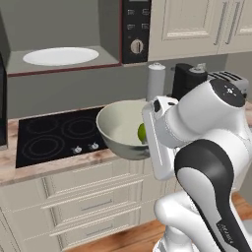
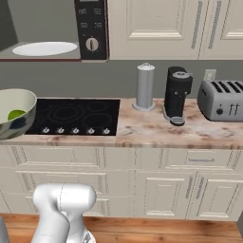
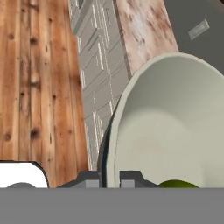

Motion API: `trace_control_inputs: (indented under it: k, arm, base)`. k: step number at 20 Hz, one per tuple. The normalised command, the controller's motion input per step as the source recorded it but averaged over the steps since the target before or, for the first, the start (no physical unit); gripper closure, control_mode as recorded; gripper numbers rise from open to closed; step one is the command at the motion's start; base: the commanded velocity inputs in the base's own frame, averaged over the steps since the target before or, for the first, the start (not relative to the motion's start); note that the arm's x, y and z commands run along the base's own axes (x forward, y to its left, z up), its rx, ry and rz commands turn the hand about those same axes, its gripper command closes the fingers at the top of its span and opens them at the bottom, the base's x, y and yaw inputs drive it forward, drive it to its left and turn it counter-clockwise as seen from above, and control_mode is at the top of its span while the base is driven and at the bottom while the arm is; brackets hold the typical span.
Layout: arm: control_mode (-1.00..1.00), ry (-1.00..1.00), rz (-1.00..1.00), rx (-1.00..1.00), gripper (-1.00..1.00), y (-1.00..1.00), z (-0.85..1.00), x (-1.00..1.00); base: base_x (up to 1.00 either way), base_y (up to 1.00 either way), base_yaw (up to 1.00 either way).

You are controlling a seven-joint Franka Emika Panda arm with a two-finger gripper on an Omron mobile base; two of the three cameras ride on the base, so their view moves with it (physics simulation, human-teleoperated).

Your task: Pick the lime from the sink and place it in the bowl. Then pick the bowl and place it in the microwave. Then close the microwave door and press the start button.

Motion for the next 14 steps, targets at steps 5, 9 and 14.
trace_control_inputs:
  k: [5,9,14]
  arm:
    - [1.0,0.0,0.0,0.0,1.0,0.0,0.0,0.0]
    - [1.0,0.0,0.0,0.0,1.0,0.0,0.0,0.0]
    - [1.0,0.0,0.0,0.0,1.0,0.0,0.0,0.0]
  base:
    - [0.0,0.35,0.0]
    - [0.0,0.48,0.0]
    - [0.06,0.16,0.0]
